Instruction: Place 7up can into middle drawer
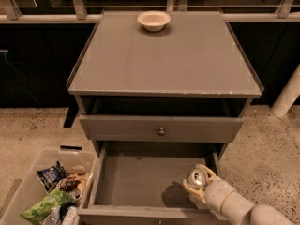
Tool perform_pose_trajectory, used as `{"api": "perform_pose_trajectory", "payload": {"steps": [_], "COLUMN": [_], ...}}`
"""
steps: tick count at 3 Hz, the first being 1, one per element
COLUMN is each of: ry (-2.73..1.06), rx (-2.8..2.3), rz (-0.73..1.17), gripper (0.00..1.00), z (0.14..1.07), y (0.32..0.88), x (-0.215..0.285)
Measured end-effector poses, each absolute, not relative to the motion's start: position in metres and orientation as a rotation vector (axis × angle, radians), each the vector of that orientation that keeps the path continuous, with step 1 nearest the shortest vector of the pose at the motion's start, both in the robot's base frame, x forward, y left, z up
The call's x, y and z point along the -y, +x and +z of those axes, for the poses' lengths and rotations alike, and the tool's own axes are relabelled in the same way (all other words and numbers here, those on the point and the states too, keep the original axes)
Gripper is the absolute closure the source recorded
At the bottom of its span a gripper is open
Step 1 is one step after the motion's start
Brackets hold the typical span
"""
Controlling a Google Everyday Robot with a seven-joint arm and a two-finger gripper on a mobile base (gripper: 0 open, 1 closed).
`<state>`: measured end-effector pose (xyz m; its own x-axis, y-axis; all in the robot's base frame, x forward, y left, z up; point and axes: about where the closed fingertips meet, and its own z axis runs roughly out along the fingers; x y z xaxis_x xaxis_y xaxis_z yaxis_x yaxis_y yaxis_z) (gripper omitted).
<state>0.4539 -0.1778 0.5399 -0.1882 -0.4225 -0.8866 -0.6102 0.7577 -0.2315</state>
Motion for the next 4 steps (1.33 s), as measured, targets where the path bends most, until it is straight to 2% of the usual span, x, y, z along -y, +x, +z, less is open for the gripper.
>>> {"api": "perform_pose_trajectory", "payload": {"steps": [1,3,4], "ry": [-0.768,-0.679,-0.665], "rx": [-1.845,-1.825,-1.830], "rz": [0.173,0.056,0.065], "gripper": [1.00,1.00,0.82], "z": [0.493,0.430,0.422], "y": [0.450,0.483,0.482], "x": [0.179,0.174,0.170]}}
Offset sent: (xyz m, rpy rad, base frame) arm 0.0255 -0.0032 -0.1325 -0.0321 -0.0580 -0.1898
